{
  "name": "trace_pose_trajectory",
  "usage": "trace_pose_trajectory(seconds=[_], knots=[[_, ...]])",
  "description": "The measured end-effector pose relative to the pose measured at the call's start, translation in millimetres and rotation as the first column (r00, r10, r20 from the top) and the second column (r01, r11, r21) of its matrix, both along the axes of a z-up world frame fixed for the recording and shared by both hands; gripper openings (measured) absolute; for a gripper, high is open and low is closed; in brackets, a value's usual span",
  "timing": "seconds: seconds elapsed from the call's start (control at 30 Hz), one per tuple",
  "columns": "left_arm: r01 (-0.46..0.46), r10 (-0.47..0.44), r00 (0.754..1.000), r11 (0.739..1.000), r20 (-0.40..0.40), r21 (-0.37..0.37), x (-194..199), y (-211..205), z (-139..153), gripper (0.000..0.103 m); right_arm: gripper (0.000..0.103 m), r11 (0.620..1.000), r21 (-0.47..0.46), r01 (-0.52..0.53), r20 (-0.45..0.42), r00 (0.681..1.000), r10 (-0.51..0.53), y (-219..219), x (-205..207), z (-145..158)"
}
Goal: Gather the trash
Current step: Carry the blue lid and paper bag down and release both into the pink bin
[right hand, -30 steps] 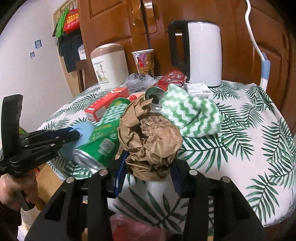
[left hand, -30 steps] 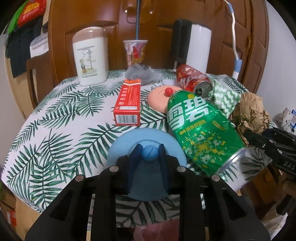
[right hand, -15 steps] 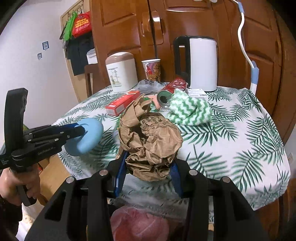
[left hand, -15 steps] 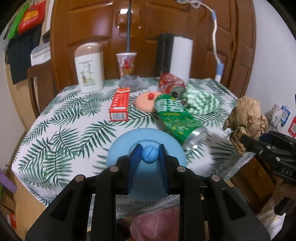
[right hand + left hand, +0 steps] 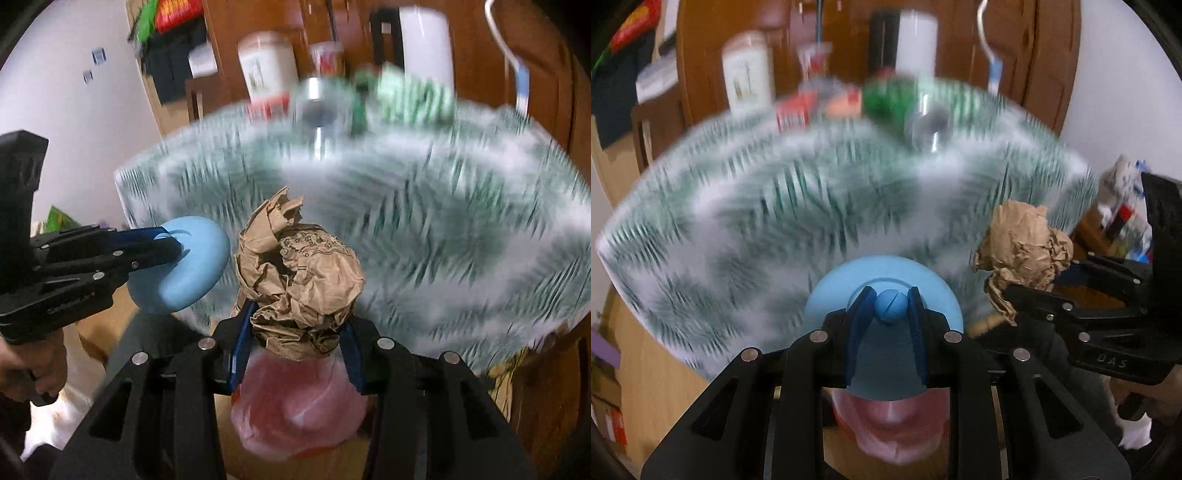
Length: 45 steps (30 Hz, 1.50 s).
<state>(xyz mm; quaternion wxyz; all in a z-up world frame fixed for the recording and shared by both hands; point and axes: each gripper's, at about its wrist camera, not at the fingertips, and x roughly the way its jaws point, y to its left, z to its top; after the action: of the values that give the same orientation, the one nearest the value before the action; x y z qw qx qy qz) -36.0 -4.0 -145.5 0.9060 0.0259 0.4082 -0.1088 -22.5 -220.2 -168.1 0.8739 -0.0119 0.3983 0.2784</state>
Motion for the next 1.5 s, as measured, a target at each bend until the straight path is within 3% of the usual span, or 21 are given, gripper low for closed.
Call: trace_pose_trajectory(seconds=[0.1,0.27,0.37,0.63,1.03,1.27,1.5], knots=[[0.005,-0.002,0.994,1.000,-0.106,0.025,6.1,-2.5,-52.5,0.024,0.042,0.999,-0.032,-0.012,-0.090,0.996,0.009,5.3,3.8,-47.7],[0.020,-0.002,0.959,0.998,-0.282,0.063,19.8,-3.4,-142.3,0.024,0.042,0.994,-0.099,-0.053,-0.236,0.971,0.028,16.1,14.1,-123.0],[0.029,-0.009,0.936,0.998,-0.351,0.053,26.1,-1.4,-176.5,0.024,0.042,0.988,-0.136,-0.077,-0.306,0.952,0.032,20.8,17.9,-160.6],[0.023,0.006,0.885,0.998,-0.466,0.057,45.4,3.6,-242.6,0.024,0.042,0.981,-0.162,-0.111,-0.428,0.903,0.032,28.7,31.5,-214.8],[0.018,0.015,0.858,0.998,-0.513,0.059,60.8,7.1,-273.5,0.026,0.042,0.972,-0.186,-0.141,-0.482,0.876,0.035,39.1,50.2,-247.1],[0.008,0.033,0.856,0.997,-0.517,0.078,64.8,4.9,-271.1,0.040,0.043,0.969,-0.191,-0.157,-0.492,0.870,0.044,43.7,53.8,-254.3],[-0.017,0.066,0.856,0.995,-0.512,0.100,65.4,10.6,-270.0,0.047,0.051,0.963,-0.201,-0.178,-0.493,0.868,0.057,50.2,53.1,-260.9]])
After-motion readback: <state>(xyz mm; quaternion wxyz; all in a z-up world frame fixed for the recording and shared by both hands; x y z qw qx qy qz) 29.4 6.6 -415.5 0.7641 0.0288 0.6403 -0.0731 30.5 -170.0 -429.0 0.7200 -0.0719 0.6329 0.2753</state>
